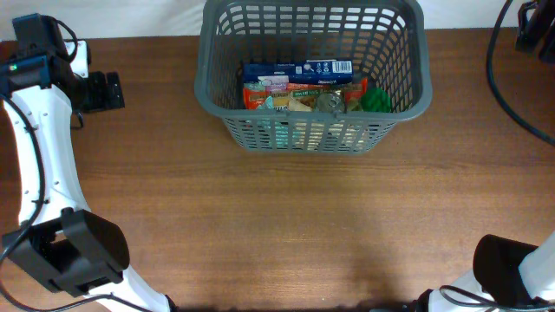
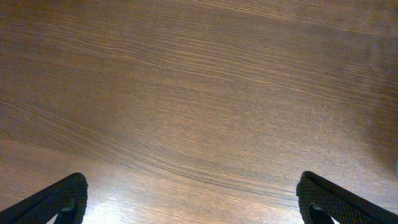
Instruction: Pack container
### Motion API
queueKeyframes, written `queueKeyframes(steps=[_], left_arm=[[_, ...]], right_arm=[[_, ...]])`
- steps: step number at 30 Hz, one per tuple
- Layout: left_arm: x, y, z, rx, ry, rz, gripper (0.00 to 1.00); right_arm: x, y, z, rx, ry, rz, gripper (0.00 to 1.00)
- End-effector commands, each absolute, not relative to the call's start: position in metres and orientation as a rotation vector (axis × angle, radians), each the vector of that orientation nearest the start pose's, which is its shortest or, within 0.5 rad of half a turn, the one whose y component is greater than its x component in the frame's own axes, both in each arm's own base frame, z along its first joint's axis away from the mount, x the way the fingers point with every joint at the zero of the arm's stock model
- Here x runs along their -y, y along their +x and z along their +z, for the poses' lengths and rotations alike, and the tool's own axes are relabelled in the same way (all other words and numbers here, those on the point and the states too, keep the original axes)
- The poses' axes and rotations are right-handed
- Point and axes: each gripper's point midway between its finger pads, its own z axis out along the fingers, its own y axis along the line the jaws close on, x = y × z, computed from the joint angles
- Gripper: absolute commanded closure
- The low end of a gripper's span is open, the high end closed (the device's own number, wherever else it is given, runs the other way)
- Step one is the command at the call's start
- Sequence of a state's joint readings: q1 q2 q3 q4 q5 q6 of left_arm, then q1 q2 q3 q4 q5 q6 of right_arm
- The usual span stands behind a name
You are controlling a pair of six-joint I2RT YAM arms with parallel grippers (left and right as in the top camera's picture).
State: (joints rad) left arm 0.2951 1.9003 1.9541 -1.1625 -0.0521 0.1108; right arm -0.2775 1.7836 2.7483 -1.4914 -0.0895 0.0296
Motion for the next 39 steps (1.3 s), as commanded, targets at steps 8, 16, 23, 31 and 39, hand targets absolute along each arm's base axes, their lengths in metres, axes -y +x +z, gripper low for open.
queueKeyframes(steps=[8,16,23,31,39], left_arm=[[-0.140,0.434,0.214,-2.683,-0.276,0.178,0.01],[-0.140,0.434,0.214,-2.683,-0.276,0.178,0.01],[-0.140,0.434,0.214,-2.683,-0.276,0.178,0.01],[-0.140,0.434,0.214,-2.683,-0.277,0.178,0.01],[-0.140,0.434,0.214,-2.683,-0.276,0.178,0.01]], right_arm=[[0.092,0.360,0.480,-2.101,0.286,-0.083,0.01],[0.091,0.337,0.506,-2.015,0.275,-0.129,0.01],[0.074,0.294,0.537,-1.811,0.230,-0.142,0.01],[0.047,0.227,0.465,-1.630,0.172,-0.133,0.01],[0.015,0.204,0.319,-1.661,0.073,-0.035,0.01]])
